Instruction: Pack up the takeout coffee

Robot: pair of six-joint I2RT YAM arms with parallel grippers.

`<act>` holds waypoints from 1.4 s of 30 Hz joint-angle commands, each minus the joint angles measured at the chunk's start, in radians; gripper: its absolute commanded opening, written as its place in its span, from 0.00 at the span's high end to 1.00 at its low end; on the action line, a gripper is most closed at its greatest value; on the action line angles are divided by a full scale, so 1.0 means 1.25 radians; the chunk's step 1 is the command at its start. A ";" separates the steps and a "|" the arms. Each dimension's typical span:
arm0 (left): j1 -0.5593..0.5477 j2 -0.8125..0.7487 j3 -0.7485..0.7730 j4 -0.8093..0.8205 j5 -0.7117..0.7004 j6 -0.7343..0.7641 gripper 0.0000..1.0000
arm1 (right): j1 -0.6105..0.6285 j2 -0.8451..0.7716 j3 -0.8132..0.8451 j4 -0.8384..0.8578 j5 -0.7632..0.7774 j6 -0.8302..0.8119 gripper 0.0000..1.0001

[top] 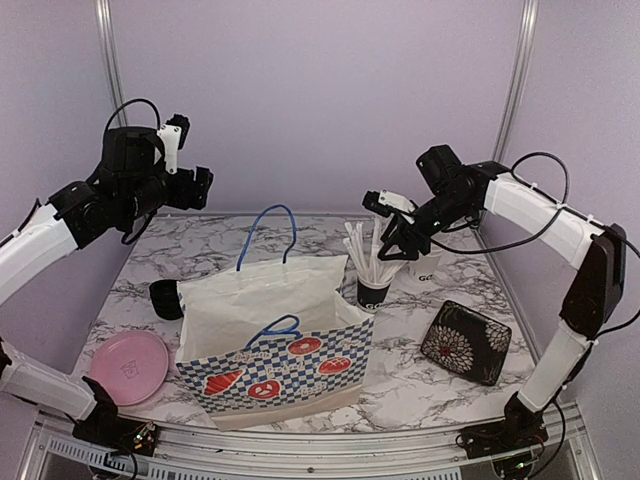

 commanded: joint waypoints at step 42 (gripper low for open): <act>0.031 -0.028 -0.098 0.150 0.128 0.009 0.07 | 0.096 0.061 0.071 -0.053 0.085 0.024 0.79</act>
